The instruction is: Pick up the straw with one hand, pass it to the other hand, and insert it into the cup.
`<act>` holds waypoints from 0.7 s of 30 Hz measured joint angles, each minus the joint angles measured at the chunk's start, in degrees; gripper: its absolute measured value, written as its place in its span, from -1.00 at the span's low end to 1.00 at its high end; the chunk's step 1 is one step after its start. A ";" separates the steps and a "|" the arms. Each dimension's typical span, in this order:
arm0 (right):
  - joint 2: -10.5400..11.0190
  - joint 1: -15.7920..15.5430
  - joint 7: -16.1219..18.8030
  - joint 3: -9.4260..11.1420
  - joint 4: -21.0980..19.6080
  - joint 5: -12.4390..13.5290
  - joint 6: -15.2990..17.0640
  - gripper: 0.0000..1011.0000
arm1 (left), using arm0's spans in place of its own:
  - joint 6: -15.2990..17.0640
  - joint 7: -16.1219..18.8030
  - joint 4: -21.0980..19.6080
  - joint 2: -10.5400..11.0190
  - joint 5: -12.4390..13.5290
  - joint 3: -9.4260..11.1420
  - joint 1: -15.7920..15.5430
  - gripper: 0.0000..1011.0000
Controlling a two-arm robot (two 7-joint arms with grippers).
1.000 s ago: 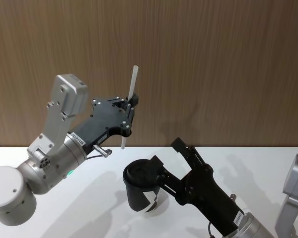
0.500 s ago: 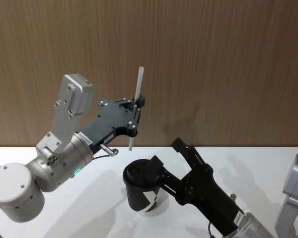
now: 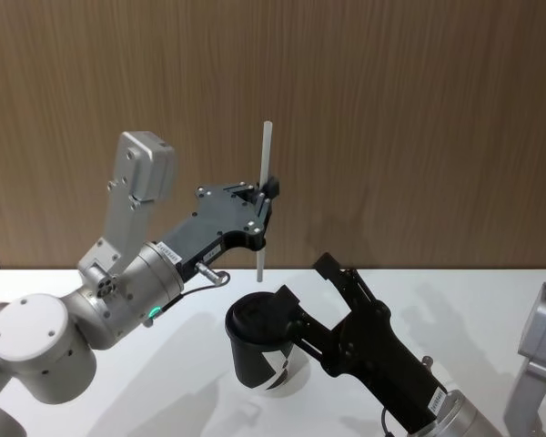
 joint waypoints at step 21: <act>0.00 0.00 0.00 0.00 0.00 0.00 0.00 0.98 | 1.56 -2.36 3.53 -2.52 -0.96 0.08 -0.83 -0.99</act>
